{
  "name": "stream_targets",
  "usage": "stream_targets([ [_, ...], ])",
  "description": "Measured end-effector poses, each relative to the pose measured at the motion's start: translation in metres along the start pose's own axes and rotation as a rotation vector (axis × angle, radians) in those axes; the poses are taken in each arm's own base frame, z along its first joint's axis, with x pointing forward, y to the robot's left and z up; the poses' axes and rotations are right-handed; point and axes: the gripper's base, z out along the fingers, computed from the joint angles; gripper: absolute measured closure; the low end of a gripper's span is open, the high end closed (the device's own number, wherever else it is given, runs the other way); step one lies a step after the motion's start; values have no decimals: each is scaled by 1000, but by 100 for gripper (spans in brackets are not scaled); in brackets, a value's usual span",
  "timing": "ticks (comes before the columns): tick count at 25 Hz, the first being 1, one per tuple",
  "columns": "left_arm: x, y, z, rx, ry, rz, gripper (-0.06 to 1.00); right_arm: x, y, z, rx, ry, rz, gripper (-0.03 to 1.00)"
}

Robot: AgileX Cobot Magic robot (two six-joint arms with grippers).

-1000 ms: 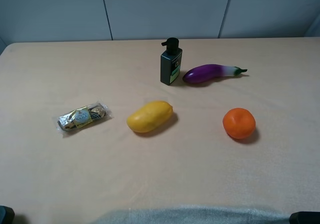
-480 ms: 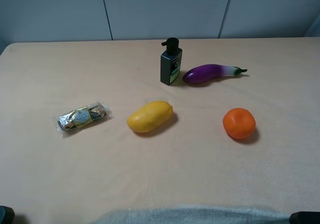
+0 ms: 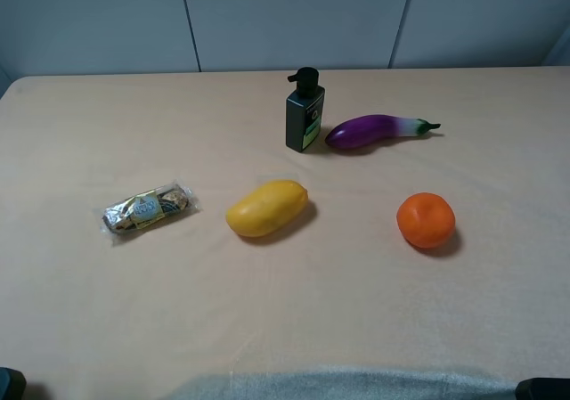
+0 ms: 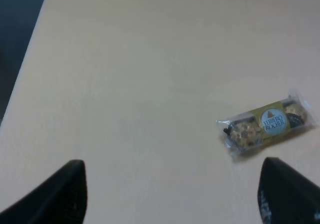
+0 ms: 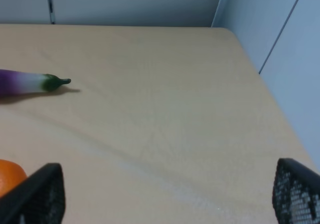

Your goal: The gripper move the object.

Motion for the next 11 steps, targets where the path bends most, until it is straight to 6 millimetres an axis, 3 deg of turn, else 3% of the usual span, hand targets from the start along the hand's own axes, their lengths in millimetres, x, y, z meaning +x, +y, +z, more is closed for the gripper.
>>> stream_targets([
  [11, 0, 0, 0, 0, 0, 0, 18, 0, 0, 0, 0, 0, 0, 34],
])
